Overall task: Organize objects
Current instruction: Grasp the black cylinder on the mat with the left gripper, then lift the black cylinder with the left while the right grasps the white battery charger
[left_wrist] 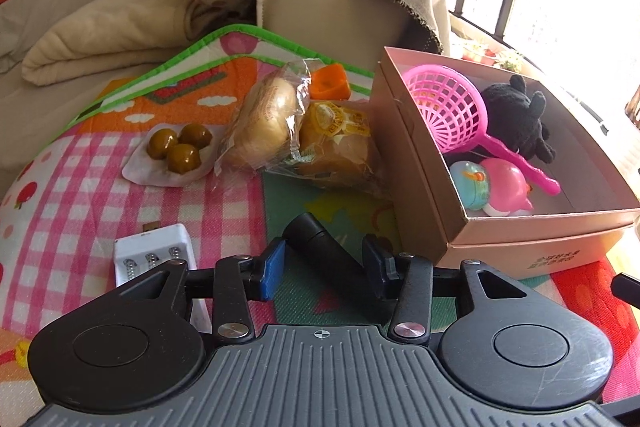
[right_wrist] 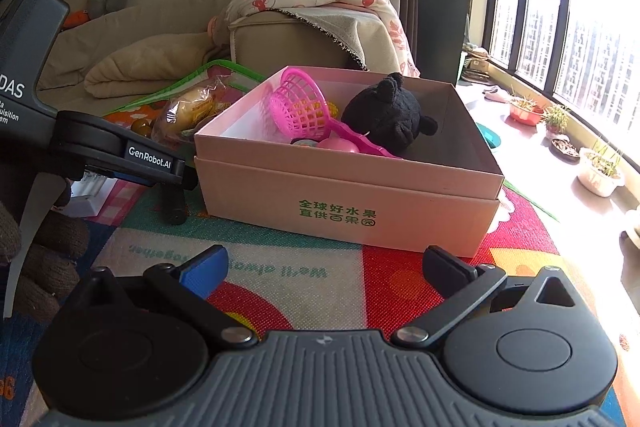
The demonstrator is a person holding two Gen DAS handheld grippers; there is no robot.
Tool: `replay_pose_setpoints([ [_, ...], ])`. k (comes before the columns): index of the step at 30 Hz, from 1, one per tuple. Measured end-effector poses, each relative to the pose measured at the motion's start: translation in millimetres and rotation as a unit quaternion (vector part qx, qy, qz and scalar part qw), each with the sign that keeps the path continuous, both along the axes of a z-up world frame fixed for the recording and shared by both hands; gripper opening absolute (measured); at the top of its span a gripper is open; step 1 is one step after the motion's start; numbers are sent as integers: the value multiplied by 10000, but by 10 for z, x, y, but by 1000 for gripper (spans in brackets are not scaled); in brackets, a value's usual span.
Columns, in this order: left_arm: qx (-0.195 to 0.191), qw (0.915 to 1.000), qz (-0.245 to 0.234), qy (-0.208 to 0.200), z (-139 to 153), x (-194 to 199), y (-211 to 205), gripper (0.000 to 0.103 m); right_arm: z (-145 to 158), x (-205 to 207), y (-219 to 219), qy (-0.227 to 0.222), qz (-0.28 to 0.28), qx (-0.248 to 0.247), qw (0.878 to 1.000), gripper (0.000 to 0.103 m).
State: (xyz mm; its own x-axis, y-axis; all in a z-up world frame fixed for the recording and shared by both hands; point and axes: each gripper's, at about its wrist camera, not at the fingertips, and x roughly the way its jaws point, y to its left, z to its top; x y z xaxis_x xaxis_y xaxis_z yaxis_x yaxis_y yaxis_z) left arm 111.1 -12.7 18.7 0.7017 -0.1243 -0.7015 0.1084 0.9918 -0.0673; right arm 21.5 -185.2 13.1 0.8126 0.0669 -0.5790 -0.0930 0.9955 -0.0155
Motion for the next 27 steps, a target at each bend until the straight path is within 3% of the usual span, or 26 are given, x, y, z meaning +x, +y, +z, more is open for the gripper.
replay_pose_setpoints([
  [7, 171, 9998, 68, 74, -14, 48, -123, 48, -26, 62, -7, 212, -176, -54, 9996, 103],
  [14, 502, 9986, -1, -148, -39, 33, -220, 44, -65, 129, -57, 465, -386, 23, 9982, 103],
  [16, 424, 9989, -123, -159, -25, -13, -185, 32, -65, 128, -55, 463, -392, 21, 9982, 103],
  [19, 300, 9986, -418, -114, -11, -173, -140, 22, -60, 116, -58, 446, -389, 35, 9982, 103],
  [23, 409, 9950, -908, -86, -6, -561, -77, 22, -58, 112, -62, 440, -393, 55, 9982, 103],
  [27, 352, 9938, -1058, 55, 7, -908, 111, 22, -57, 113, -52, 430, -362, 37, 9984, 103],
])
